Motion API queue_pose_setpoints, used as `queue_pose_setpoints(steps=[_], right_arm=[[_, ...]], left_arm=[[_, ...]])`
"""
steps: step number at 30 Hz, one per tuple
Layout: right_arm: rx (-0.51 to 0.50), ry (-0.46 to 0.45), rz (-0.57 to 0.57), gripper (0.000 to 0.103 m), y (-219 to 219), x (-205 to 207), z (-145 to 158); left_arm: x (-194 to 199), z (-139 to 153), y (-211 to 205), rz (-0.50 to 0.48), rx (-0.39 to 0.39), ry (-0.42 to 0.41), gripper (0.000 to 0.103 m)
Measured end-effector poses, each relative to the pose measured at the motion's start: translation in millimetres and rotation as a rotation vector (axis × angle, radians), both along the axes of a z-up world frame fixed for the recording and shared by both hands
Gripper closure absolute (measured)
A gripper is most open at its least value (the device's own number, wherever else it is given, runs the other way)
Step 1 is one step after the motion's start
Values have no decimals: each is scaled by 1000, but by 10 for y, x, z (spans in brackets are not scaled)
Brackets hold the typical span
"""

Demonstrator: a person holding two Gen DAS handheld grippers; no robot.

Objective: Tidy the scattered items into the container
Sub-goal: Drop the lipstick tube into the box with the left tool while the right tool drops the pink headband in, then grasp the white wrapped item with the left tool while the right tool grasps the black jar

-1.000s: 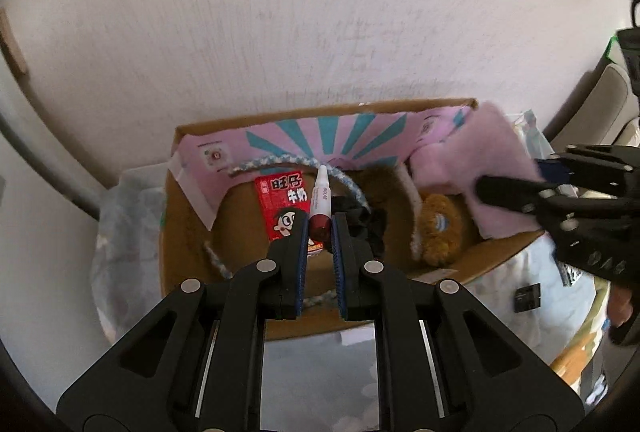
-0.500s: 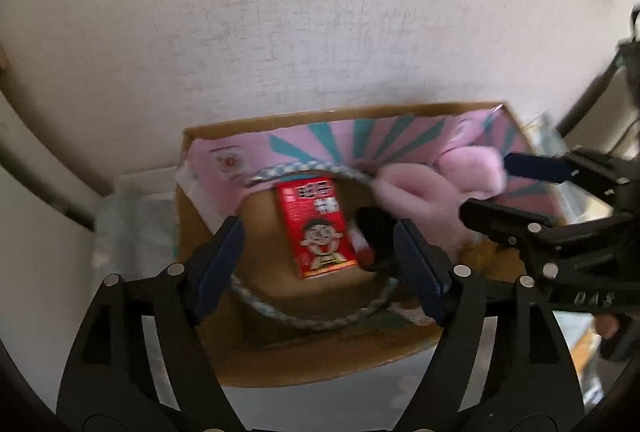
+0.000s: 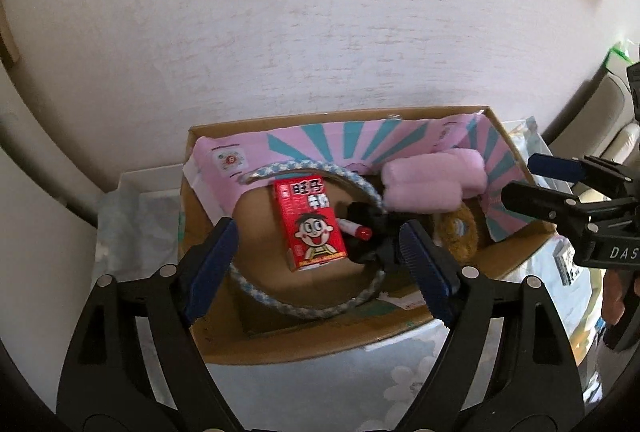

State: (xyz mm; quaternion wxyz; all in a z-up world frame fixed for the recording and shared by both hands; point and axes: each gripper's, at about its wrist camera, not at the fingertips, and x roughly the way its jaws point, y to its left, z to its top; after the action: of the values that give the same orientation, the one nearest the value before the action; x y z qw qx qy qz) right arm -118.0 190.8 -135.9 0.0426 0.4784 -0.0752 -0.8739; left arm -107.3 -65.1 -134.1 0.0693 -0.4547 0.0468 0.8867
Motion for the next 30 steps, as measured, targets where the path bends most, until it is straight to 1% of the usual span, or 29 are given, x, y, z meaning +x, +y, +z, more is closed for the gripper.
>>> queue_pose_setpoints(steps=[6, 9, 13, 16, 17, 20, 22, 23, 26, 28, 30], right_arm=[[9, 29, -20, 32, 68, 186, 112], [8, 52, -36, 32, 133, 312, 195], [6, 82, -75, 32, 298, 501, 303], [5, 100, -106, 32, 430, 631, 371], [6, 107, -116, 32, 486, 704, 400], [27, 116, -137, 32, 616, 926, 440], [48, 106, -158, 32, 690, 1070, 411], [52, 99, -165, 32, 719, 1125, 381], [44, 64, -187, 32, 797, 1281, 210], [38, 24, -197, 32, 821, 1352, 39], [56, -16, -199, 32, 803, 1416, -113]], left_arm=[[142, 98, 161, -29, -10, 28, 21], [210, 165, 218, -40, -3, 45, 21], [307, 265, 355, -74, -21, 94, 21], [438, 298, 474, -136, -32, 128, 21], [527, 281, 525, -174, -35, 138, 21], [742, 143, 647, -254, -38, 142, 21], [895, -58, 763, -321, -54, 114, 21], [944, -143, 809, -338, -67, 100, 21], [1006, -426, 933, -364, -115, 55, 21], [993, -544, 967, -364, -128, 46, 21], [950, -647, 990, -372, -145, 41, 21]])
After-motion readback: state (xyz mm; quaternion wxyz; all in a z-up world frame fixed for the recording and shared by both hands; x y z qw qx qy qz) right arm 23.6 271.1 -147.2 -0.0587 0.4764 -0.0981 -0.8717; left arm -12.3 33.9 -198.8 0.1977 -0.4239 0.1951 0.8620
